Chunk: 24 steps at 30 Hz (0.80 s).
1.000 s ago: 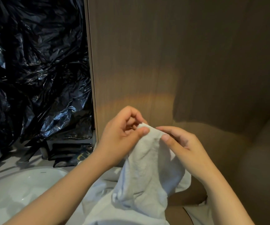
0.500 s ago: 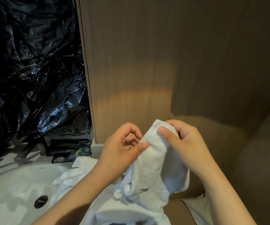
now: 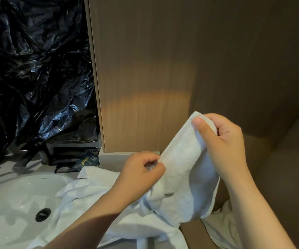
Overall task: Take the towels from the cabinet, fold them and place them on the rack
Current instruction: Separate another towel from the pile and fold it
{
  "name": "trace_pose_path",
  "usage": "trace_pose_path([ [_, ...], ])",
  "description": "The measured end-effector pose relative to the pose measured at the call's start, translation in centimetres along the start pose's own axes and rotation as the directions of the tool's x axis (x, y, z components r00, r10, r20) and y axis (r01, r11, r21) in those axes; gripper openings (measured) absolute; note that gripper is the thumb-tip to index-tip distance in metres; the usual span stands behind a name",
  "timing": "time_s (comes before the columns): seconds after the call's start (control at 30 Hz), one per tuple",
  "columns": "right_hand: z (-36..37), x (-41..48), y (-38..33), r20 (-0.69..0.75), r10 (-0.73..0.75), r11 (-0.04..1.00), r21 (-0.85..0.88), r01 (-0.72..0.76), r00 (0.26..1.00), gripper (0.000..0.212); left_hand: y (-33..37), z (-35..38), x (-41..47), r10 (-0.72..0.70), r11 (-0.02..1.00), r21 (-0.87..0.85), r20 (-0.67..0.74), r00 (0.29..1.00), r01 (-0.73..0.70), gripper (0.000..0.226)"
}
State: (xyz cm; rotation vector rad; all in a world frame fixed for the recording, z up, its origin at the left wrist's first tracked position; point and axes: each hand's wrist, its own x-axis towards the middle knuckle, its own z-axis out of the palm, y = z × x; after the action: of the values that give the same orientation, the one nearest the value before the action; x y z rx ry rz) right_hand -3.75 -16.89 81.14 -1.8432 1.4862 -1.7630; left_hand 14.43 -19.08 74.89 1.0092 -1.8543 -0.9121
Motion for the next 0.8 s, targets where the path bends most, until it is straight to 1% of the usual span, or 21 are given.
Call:
trace_pose_path([
  [0.1, -0.4, 0.4, -0.4, -0.056, -0.053, 0.998, -0.019, 0.052, 0.997, 0.019, -0.1, -0.4, 1.0, -0.035, 0.997, 0.071, -0.058, 0.998, 0.039, 0.017],
  [0.2, -1.0, 0.9, -0.8, -0.121, -0.089, 0.996, -0.009, 0.089, 0.989, 0.022, -0.4, -1.1, 1.4, -0.03, 0.99, 0.137, -0.034, 0.999, 0.035, 0.012],
  [0.27, -1.0, 1.1, -0.8, -0.118, -0.1, 0.995, -0.005, 0.1, 0.988, 0.022, -0.9, -1.4, 1.2, -0.04, 0.991, 0.128, -0.021, 0.999, 0.042, 0.01],
  [0.33, -0.8, 0.9, -0.8, -0.1, -0.101, 0.995, -0.004, 0.101, 0.99, 0.023, -1.1, -1.5, 0.8, -0.028, 0.993, 0.114, -0.063, 0.998, 0.036, 0.017],
  [0.4, -0.8, 0.9, -0.9, -0.111, -0.11, 0.994, 0.007, 0.112, 0.988, 0.028, -0.9, -1.7, 0.8, 0.017, 0.994, 0.106, -0.175, 0.984, 0.001, 0.023],
  [0.5, -1.3, 1.5, -1.7, -0.161, -0.123, 0.99, 0.041, 0.131, 0.979, 0.034, 1.1, -2.7, 1.3, 0.108, 0.994, 0.071, -0.342, 0.934, -0.089, 0.022],
  [0.6, -2.0, 2.1, -2.4, -0.19, -0.081, 0.981, 0.16, 0.112, 0.978, 0.033, 4.0, -4.6, 1.7, 0.264, 0.964, 0.123, -0.437, 0.86, -0.234, 0.017],
  [0.63, -2.0, 2.1, -2.3, -0.191, -0.051, 0.975, 0.202, 0.09, 0.98, 0.031, 4.6, -5.2, 1.8, 0.309, 0.951, 0.152, -0.451, 0.837, -0.27, 0.017],
  [0.67, -1.9, 2.1, -2.1, -0.19, -0.018, 0.973, 0.224, 0.061, 0.982, 0.029, 4.8, -5.8, 2.0, 0.331, 0.944, 0.175, -0.444, 0.833, -0.281, 0.017],
  [0.7, -1.7, 2.0, -1.7, -0.19, 0.012, 0.974, 0.223, 0.031, 0.982, 0.028, 4.6, -6.3, 2.1, 0.321, 0.945, 0.194, -0.415, 0.851, -0.262, 0.019],
  [0.73, -1.3, 1.7, -1.0, -0.19, 0.04, 0.98, 0.199, -0.002, 0.981, 0.027, 4.0, -6.6, 2.0, 0.28, 0.954, 0.209, -0.364, 0.888, -0.215, 0.022],
  [0.8, -0.2, 0.7, 0.7, -0.191, 0.094, 0.991, 0.109, -0.075, 0.977, 0.028, 2.2, -6.8, 1.6, 0.158, 0.961, 0.262, -0.24, 0.958, -0.093, 0.023],
])
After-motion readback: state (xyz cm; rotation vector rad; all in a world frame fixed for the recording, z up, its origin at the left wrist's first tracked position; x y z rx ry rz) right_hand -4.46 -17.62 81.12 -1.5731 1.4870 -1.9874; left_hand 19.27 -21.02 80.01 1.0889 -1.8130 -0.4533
